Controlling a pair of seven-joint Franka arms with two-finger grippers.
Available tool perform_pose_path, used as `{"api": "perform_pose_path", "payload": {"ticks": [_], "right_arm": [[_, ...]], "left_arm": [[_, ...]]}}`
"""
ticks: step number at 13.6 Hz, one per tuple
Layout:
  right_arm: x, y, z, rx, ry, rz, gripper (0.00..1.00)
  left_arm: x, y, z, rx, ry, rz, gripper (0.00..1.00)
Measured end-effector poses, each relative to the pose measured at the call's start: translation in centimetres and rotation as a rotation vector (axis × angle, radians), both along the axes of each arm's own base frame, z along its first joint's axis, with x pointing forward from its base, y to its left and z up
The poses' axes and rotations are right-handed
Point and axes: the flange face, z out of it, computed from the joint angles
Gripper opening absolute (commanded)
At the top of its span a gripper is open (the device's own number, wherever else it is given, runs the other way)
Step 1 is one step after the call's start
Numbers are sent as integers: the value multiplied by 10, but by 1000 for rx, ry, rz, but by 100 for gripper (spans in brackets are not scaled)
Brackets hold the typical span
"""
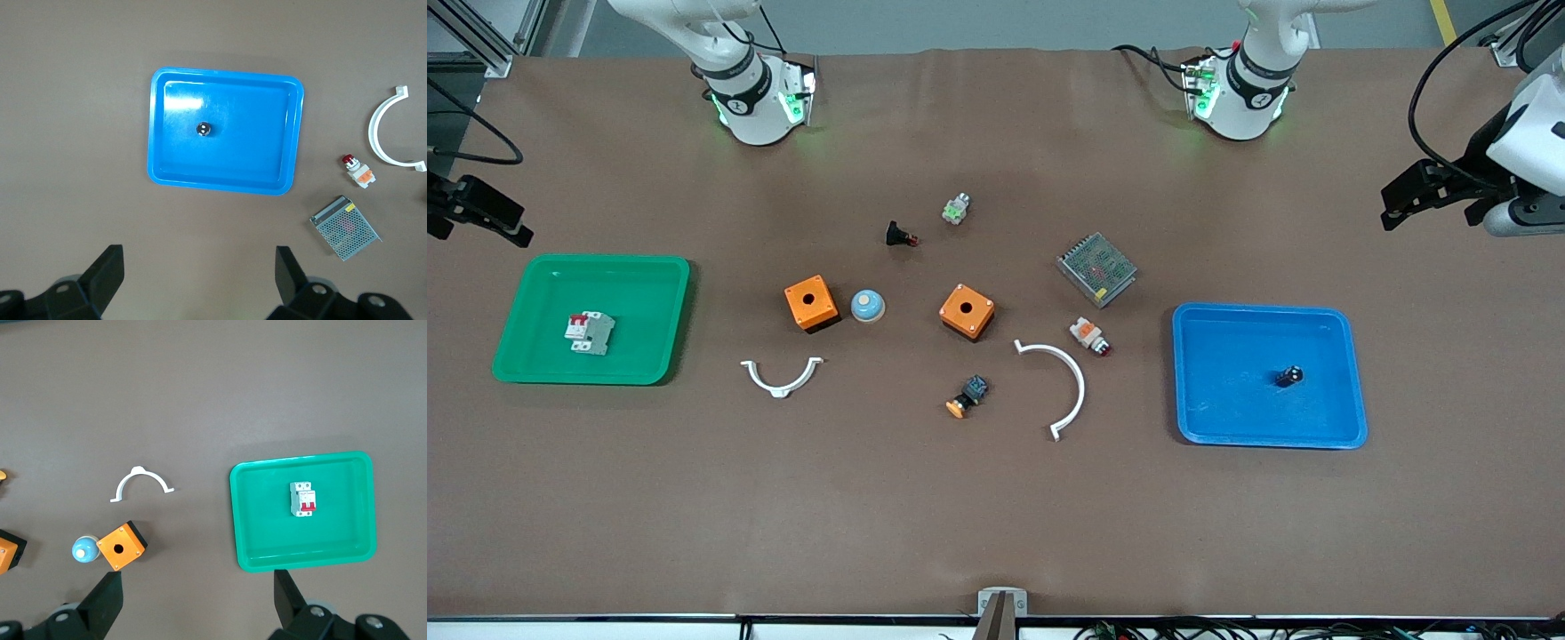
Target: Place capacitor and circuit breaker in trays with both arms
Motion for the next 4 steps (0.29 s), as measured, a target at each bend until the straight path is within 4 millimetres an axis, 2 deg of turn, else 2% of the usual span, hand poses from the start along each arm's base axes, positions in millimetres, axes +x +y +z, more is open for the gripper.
{"api": "perform_pose_path", "payload": {"ticks": [4], "right_arm": [[15, -1, 6, -6, -26, -2, 100]], "left_arm": [[-1, 0, -1, 1, 10, 0, 100]]}}
